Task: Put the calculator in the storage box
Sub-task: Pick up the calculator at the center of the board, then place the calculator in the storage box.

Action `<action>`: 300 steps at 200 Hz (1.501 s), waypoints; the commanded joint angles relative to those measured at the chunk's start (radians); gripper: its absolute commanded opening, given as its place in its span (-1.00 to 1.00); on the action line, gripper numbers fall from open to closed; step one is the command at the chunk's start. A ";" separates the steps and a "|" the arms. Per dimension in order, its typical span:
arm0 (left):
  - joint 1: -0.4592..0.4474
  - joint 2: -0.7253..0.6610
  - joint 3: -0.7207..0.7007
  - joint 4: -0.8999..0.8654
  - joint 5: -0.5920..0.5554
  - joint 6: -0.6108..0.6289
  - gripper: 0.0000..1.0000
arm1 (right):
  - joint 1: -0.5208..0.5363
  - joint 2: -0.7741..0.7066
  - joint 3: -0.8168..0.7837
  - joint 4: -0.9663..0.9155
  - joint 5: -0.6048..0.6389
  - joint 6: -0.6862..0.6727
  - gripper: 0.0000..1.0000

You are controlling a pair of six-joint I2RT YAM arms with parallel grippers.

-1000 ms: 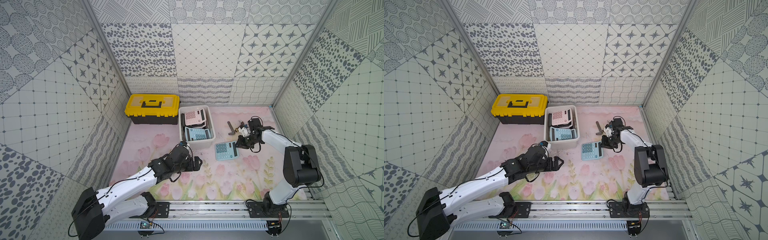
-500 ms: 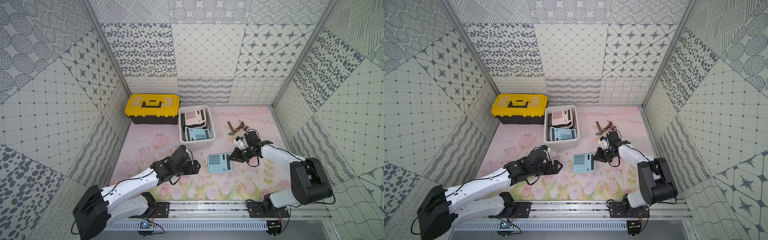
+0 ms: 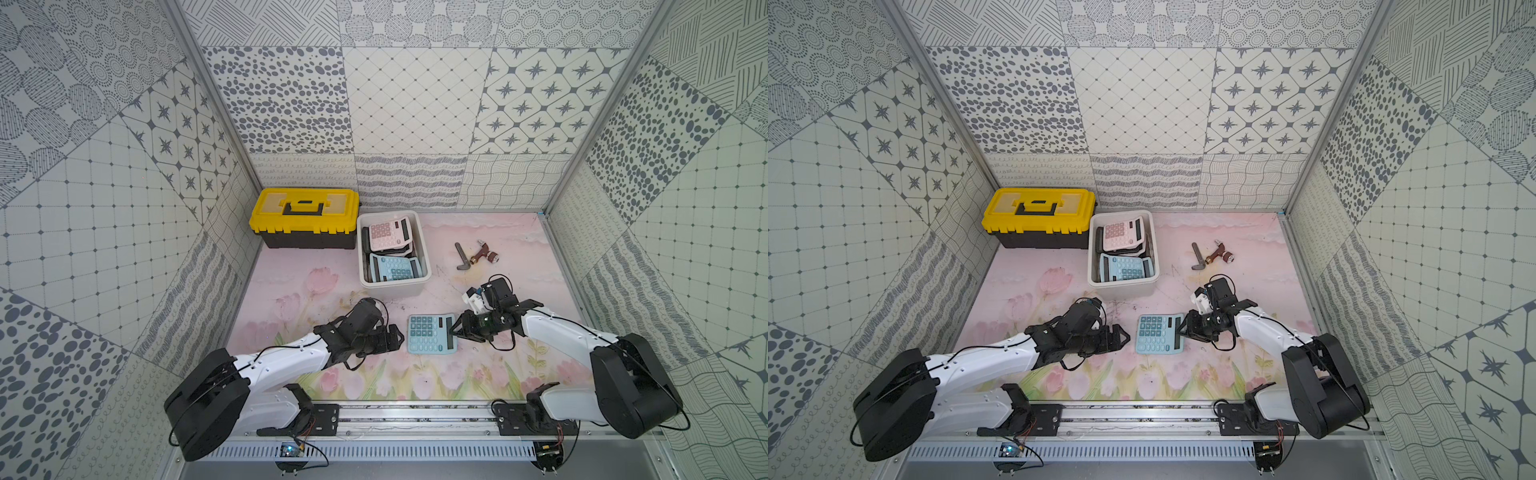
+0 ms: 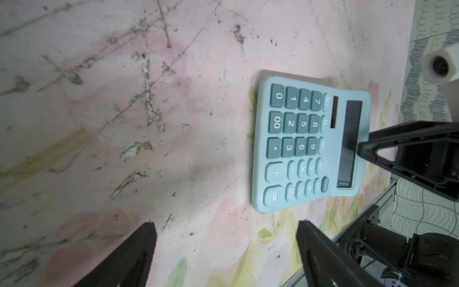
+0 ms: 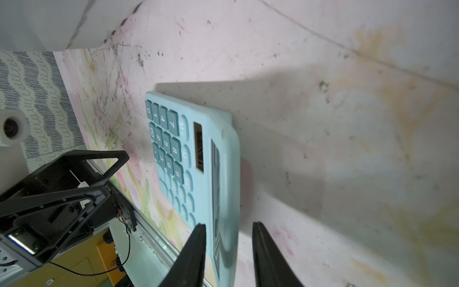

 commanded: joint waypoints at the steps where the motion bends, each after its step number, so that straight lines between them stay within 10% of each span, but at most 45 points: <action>1: 0.010 0.046 -0.018 0.171 0.099 -0.047 0.72 | 0.012 -0.036 -0.037 0.049 -0.009 0.044 -0.27; 51: 0.013 0.103 -0.006 0.238 0.131 -0.063 0.41 | 0.035 -0.034 -0.058 0.081 -0.025 0.083 -0.48; 121: 0.012 -0.004 0.041 0.118 0.075 -0.027 0.53 | 0.041 -0.090 -0.007 0.025 0.044 0.095 -0.97; 197: 0.012 -0.247 0.086 -0.144 -0.058 0.040 0.99 | 0.008 -0.246 0.035 -0.103 0.135 0.094 -1.00; 300: 0.012 -0.467 0.077 -0.301 -0.186 0.059 0.99 | -0.149 -0.417 0.309 -0.314 0.203 0.005 -1.00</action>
